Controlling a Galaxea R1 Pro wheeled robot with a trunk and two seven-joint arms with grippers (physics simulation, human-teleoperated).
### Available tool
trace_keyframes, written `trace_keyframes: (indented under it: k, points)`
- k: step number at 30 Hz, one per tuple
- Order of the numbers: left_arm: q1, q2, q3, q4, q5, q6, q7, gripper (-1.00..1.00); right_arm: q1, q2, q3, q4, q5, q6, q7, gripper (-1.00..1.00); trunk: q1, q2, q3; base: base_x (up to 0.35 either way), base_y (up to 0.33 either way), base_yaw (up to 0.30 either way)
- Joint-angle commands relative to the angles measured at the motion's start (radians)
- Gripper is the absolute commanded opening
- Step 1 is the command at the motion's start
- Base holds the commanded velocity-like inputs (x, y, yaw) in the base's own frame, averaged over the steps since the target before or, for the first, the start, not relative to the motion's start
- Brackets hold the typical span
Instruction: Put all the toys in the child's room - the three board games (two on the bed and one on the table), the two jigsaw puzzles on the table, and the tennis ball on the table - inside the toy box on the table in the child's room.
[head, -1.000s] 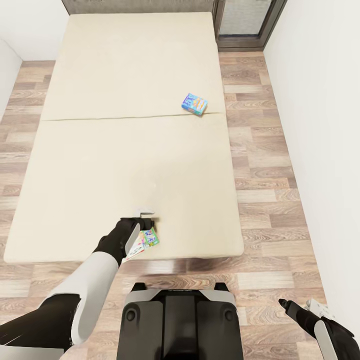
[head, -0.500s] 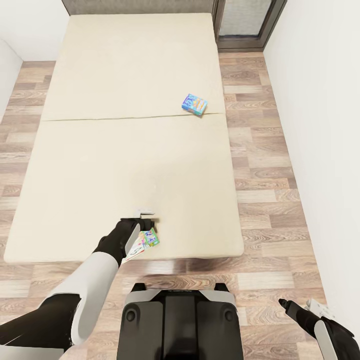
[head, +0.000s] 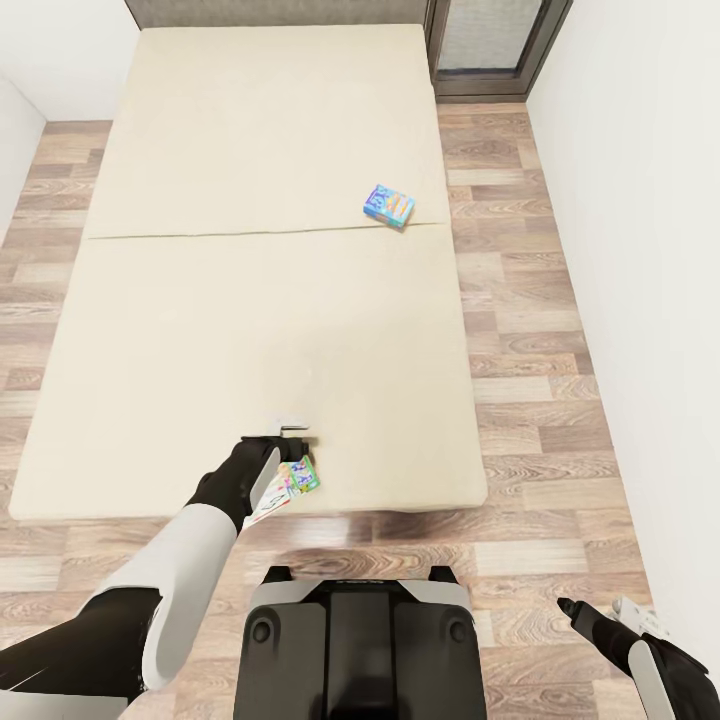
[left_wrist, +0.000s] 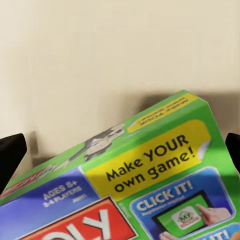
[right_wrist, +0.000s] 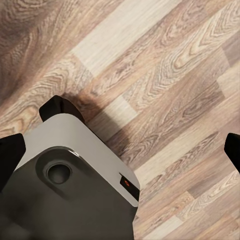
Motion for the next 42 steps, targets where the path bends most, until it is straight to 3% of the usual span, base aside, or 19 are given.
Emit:
trace_keyframes:
  k: [1, 42]
  points:
    - [0.0, -0.001, 0.007, 0.059, 0.004, 0.007, 0.0, 1.0, 0.0, 0.0, -0.002, -0.001, -0.002, 0.006, 0.003, 1.0, 0.001, -0.001, -0.001, -0.002, 0.0, 0.0]
    - [0.0, -0.002, 0.008, 0.059, 0.004, 0.007, 0.0, 1.0, 0.0, 0.0, -0.002, -0.001, -0.002, 0.006, 0.003, 1.0, 0.001, -0.001, -0.001, -0.029, 0.0, 0.0]
